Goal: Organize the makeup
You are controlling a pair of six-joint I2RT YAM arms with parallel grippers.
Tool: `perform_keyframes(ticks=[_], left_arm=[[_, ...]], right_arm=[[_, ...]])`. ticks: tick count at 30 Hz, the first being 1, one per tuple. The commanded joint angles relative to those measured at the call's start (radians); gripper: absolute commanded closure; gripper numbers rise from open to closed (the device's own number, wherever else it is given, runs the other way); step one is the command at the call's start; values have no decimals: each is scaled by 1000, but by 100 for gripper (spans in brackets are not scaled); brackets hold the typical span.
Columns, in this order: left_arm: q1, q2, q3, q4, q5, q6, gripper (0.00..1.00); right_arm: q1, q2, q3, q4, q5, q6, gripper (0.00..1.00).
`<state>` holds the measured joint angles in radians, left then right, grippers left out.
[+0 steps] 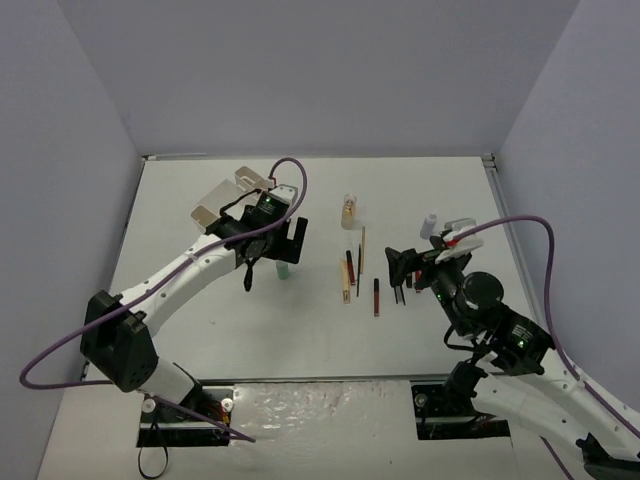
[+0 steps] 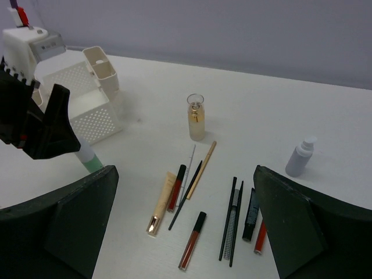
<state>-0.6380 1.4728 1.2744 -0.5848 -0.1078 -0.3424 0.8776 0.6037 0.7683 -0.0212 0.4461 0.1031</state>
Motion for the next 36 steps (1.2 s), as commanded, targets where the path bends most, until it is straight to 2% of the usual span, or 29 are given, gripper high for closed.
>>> perform_keyframes(ticks=[1, 5, 10, 14, 16, 18, 20, 27, 31, 36], left_arm=[[-11, 94, 101, -9, -45, -43, 17], [-11, 163, 132, -37, -59, -53, 26], [-7, 224, 156, -79, -83, -64, 31], [-3, 258, 174, -88, -83, -65, 45], [-3, 260, 187, -91, -81, -66, 61], [-3, 251, 198, -97, -81, -69, 84], [-3, 232, 212, -109, -81, -70, 97], [33, 138, 402, -267, -94, -25, 100], [175, 162, 588, -349, -37, 32, 100], [318, 288, 781, -419, 42, 96, 100]], right_arm=[[0, -53, -6, 24, 86, 40, 0], [1, -53, -7, -12, 97, 43, 0], [1, -59, -15, -13, 100, 46, 0], [1, -71, -18, -13, 104, 46, 0], [1, -74, -20, -14, 105, 46, 0], [1, -80, -20, -14, 107, 47, 0], [1, -85, -21, -14, 112, 49, 0], [3, -119, -24, -16, 115, 50, 0], [3, -122, -24, -14, 112, 52, 0], [3, -115, -24, -16, 111, 53, 0]])
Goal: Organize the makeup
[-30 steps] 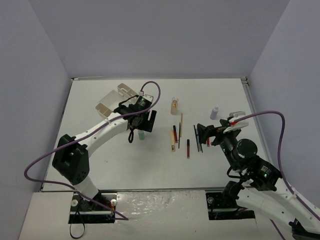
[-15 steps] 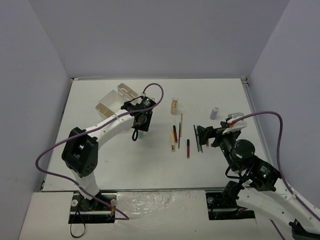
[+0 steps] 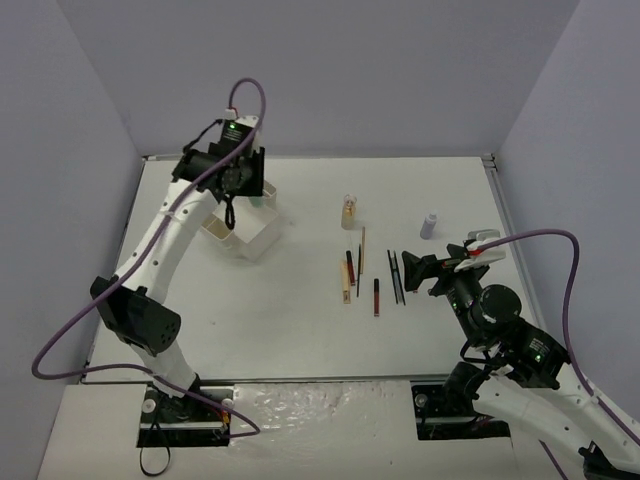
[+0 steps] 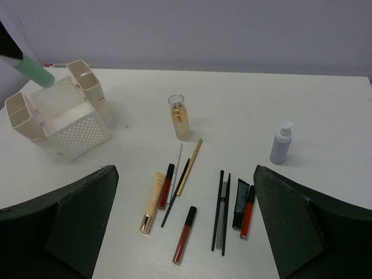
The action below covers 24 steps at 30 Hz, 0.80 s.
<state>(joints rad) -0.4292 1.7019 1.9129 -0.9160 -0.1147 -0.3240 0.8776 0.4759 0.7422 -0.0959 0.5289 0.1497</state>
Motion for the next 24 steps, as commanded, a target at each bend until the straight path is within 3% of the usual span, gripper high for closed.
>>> perform_keyframes(ticks=[1, 10, 18, 24], left_arm=[[135, 75, 171, -89, 57, 91, 100], [274, 208, 169, 47, 203, 185, 100], [280, 275, 121, 146, 282, 300, 100], [285, 259, 2, 302, 252, 321, 100]], right_arm=[[3, 16, 1, 60, 28, 8, 0], [4, 13, -4, 59, 18, 8, 0], [9, 21, -6, 60, 1, 5, 0], [14, 18, -9, 61, -3, 5, 0]])
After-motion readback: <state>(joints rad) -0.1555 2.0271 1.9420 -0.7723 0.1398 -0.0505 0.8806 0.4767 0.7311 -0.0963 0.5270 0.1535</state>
